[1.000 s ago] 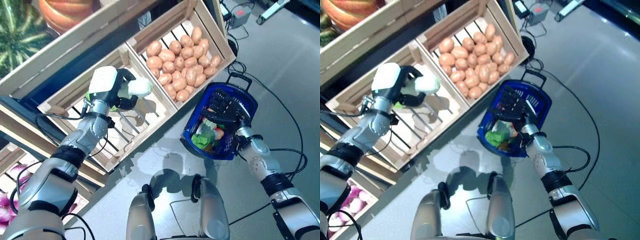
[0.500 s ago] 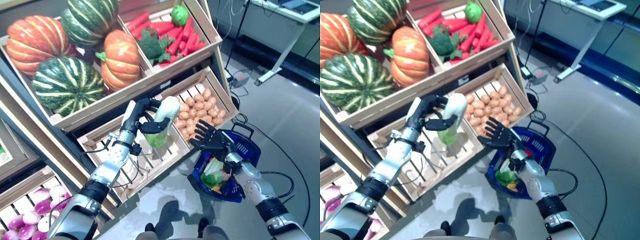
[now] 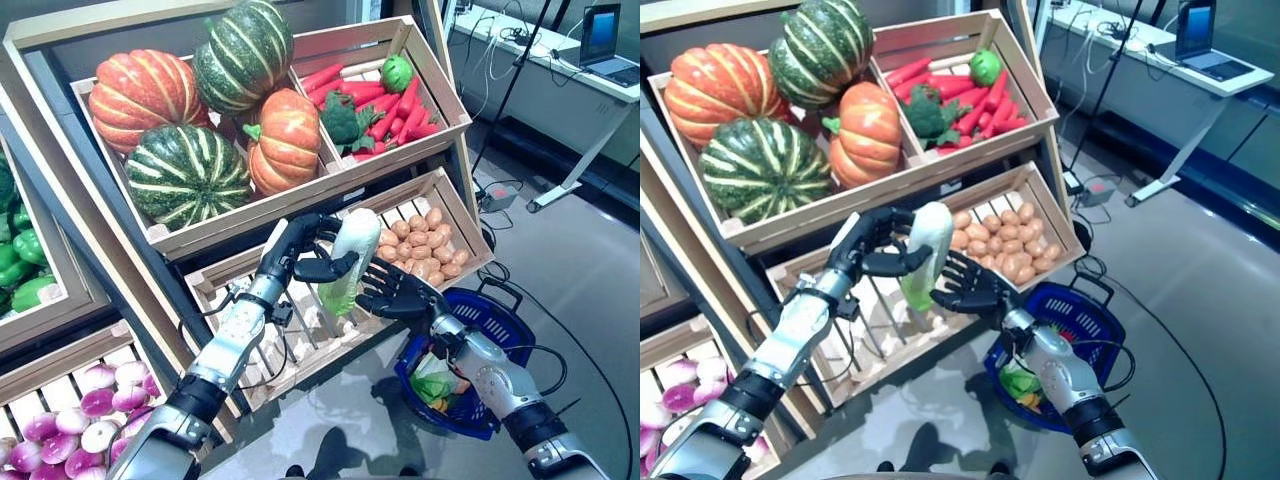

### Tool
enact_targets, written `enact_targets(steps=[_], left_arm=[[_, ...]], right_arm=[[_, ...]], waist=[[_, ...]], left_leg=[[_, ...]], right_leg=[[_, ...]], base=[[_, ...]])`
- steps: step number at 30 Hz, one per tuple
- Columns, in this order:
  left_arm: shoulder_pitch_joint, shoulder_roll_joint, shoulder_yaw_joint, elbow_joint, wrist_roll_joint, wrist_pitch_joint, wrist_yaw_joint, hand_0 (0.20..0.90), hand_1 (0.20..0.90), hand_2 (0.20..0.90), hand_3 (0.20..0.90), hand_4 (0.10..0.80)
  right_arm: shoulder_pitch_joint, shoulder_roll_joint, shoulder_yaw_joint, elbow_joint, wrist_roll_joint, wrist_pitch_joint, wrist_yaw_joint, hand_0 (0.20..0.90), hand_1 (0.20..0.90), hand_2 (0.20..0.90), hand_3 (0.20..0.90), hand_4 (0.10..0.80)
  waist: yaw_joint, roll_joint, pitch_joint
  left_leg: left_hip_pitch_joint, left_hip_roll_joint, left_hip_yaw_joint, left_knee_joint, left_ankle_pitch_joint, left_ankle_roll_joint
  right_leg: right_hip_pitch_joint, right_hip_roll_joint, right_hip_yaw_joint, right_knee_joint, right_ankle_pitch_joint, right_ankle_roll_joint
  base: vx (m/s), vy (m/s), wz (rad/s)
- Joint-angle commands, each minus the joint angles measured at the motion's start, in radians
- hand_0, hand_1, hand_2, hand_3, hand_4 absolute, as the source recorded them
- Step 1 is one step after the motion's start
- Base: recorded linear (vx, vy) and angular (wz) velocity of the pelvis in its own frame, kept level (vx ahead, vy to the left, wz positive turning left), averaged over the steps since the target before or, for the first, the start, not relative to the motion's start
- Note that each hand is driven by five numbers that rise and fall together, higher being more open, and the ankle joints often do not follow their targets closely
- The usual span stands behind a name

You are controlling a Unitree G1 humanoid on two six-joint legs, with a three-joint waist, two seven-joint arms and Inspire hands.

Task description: Put vegetables into the basket

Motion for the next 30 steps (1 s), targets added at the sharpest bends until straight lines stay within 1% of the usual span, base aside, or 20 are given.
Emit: enact_targets(steps=[1, 4, 9, 13, 16, 17, 18, 21, 23, 24, 25, 26, 27, 28, 30], left_arm=[[-0.101, -0.055, 0.005, -0.141, -0.109, -0.076, -0.043, 0.300, 0.300, 0.300, 0.300, 0.400], [-0.093, -0.072, -0.007, -0.161, -0.126, -0.053, -0.062, 0.300, 0.300, 0.300, 0.300, 0.400], [-0.075, -0.086, -0.027, -0.176, -0.155, -0.031, -0.127, 0.300, 0.300, 0.300, 0.300, 0.400], [-0.076, -0.090, -0.042, -0.176, -0.239, -0.007, -0.173, 0.300, 0.300, 0.300, 0.300, 0.400], [-0.076, -0.100, -0.041, -0.171, -0.302, 0.007, -0.186, 0.300, 0.300, 0.300, 0.300, 0.400], [-0.077, -0.108, -0.039, -0.164, -0.337, 0.011, -0.187, 0.300, 0.300, 0.300, 0.300, 0.400], [-0.077, -0.108, -0.039, -0.164, -0.337, 0.011, -0.187, 0.300, 0.300, 0.300, 0.300, 0.400], [-0.076, -0.135, -0.039, -0.168, -0.375, 0.015, -0.157, 0.300, 0.300, 0.300, 0.300, 0.400], [-0.075, -0.149, -0.042, -0.174, -0.394, 0.011, -0.140, 0.300, 0.300, 0.300, 0.300, 0.400], [-0.074, -0.165, -0.040, -0.184, -0.405, 0.009, -0.119, 0.300, 0.300, 0.300, 0.300, 0.400], [-0.074, -0.165, -0.040, -0.184, -0.405, 0.010, -0.119, 0.300, 0.300, 0.300, 0.300, 0.400], [-0.072, -0.172, -0.042, -0.185, -0.412, 0.002, -0.111, 0.300, 0.300, 0.300, 0.300, 0.400], [-0.072, -0.172, -0.042, -0.185, -0.412, 0.002, -0.111, 0.300, 0.300, 0.300, 0.300, 0.400], [-0.067, -0.194, -0.050, -0.207, -0.420, -0.004, -0.092, 0.300, 0.300, 0.300, 0.300, 0.400], [-0.066, -0.204, -0.058, -0.218, -0.423, -0.009, -0.089, 0.300, 0.300, 0.300, 0.300, 0.400]], right_arm=[[-0.054, 0.067, 0.018, -0.139, 0.080, -0.083, 0.034, 0.900, 0.900, 0.900, 0.900, 0.800], [-0.074, 0.078, 0.027, -0.149, 0.070, -0.082, 0.016, 0.900, 0.900, 0.900, 0.900, 0.800], [-0.094, 0.072, 0.035, -0.164, 0.066, -0.067, 0.026, 0.900, 0.900, 0.900, 0.900, 0.800], [-0.114, 0.058, 0.040, -0.162, 0.050, -0.069, 0.039, 0.900, 0.900, 0.900, 0.900, 0.800], [-0.131, 0.048, 0.038, -0.158, 0.013, -0.090, 0.015, 0.900, 0.900, 0.900, 0.900, 0.800], [-0.146, 0.041, 0.035, -0.155, -0.029, -0.105, -0.019, 0.900, 0.900, 0.900, 0.900, 0.800], [-0.146, 0.041, 0.035, -0.155, -0.029, -0.105, -0.019, 0.900, 0.900, 0.900, 0.900, 0.800], [-0.169, 0.038, 0.038, -0.153, -0.190, -0.163, -0.155, 0.900, 0.900, 0.900, 0.900, 0.800], [-0.176, 0.042, 0.040, -0.156, -0.248, -0.175, -0.212, 0.900, 0.900, 0.900, 0.900, 0.800], [-0.180, 0.051, 0.037, -0.166, -0.311, -0.179, -0.270, 0.900, 0.900, 0.900, 0.900, 0.800], [-0.180, 0.051, 0.037, -0.167, -0.311, -0.178, -0.271, 0.900, 0.900, 0.900, 0.900, 0.800], [-0.182, 0.057, 0.036, -0.171, -0.355, -0.179, -0.309, 0.900, 0.900, 0.900, 0.900, 0.800], [-0.182, 0.057, 0.036, -0.171, -0.355, -0.179, -0.309, 0.900, 0.900, 0.900, 0.900, 0.800], [-0.192, 0.073, 0.043, -0.175, -0.439, -0.171, -0.394, 0.900, 0.900, 0.900, 0.900, 0.800], [-0.193, 0.089, 0.049, -0.176, -0.458, -0.162, -0.438, 0.900, 0.900, 0.900, 0.900, 0.800]], waist=[[0.015, -0.015, -0.092], [0.023, -0.015, -0.087], [0.034, -0.019, -0.087], [0.037, -0.021, -0.090], [0.038, -0.024, -0.093], [0.038, -0.025, -0.092], [0.038, -0.025, -0.092], [0.036, -0.024, -0.092], [0.036, -0.023, -0.091], [0.035, -0.022, -0.089], [0.035, -0.022, -0.088], [0.035, -0.021, -0.086], [0.035, -0.021, -0.086], [0.037, -0.018, -0.081], [0.039, -0.017, -0.077]], left_leg=[[-0.047, -0.007, -0.007, -0.007, 0.043, 0.004], [-0.043, -0.008, -0.015, -0.007, 0.040, 0.004], [-0.034, -0.013, -0.025, -0.007, 0.033, 0.007], [-0.027, -0.012, -0.028, -0.007, 0.030, 0.006], [-0.024, -0.013, -0.030, -0.007, 0.029, 0.006], [-0.022, -0.013, -0.032, -0.007, 0.030, 0.005], [-0.022, -0.013, -0.032, -0.007, 0.030, 0.005], [-0.021, -0.013, -0.033, -0.007, 0.030, 0.005], [-0.021, -0.013, -0.034, -0.007, 0.030, 0.006], [-0.020, -0.012, -0.034, -0.007, 0.030, 0.006], [-0.020, -0.012, -0.034, -0.007, 0.030, 0.006], [-0.020, -0.013, -0.033, -0.007, 0.029, 0.007], [-0.020, -0.013, -0.033, -0.007, 0.029, 0.007], [-0.021, -0.014, -0.035, -0.007, 0.028, 0.009], [-0.021, -0.015, -0.035, -0.007, 0.028, 0.009]], right_leg=[[-0.005, -0.055, 0.030, 0.009, 0.062, -0.022], [0.002, -0.057, 0.026, 0.009, 0.059, -0.023], [0.016, -0.058, 0.022, 0.006, 0.056, -0.022], [0.024, -0.059, 0.020, 0.005, 0.057, -0.021], [0.027, -0.060, 0.019, 0.004, 0.058, -0.020], [0.028, -0.060, 0.020, 0.004, 0.058, -0.020], [0.028, -0.060, 0.020, 0.004, 0.058, -0.020], [0.027, -0.061, 0.025, 0.003, 0.061, -0.020], [0.027, -0.061, 0.027, 0.003, 0.062, -0.021], [0.027, -0.063, 0.027, 0.002, 0.063, -0.021], [0.027, -0.063, 0.027, 0.002, 0.063, -0.021], [0.027, -0.063, 0.028, 0.002, 0.064, -0.021], [0.027, -0.063, 0.028, 0.002, 0.064, -0.021], [0.026, -0.065, 0.027, 0.001, 0.066, -0.022], [0.026, -0.067, 0.026, 0.002, 0.067, -0.021]], base=[[0.006, -0.020, 0.05], [0.009, -0.015, 0.09], [0.028, -0.016, 0.05], [0.026, -0.005, 0.07], [0.016, -0.004, 0.06], [0.000, 0.000, 0.00], [0.000, 0.000, 0.00], [0.000, 0.000, 0.00], [0.000, 0.000, 0.00], [0.000, 0.000, 0.00], [0.000, 0.000, 0.00], [0.000, 0.000, 0.00], [-0.046, 0.012, 0.00], [-0.050, 0.013, -0.01], [-0.051, 0.012, 0.00]])
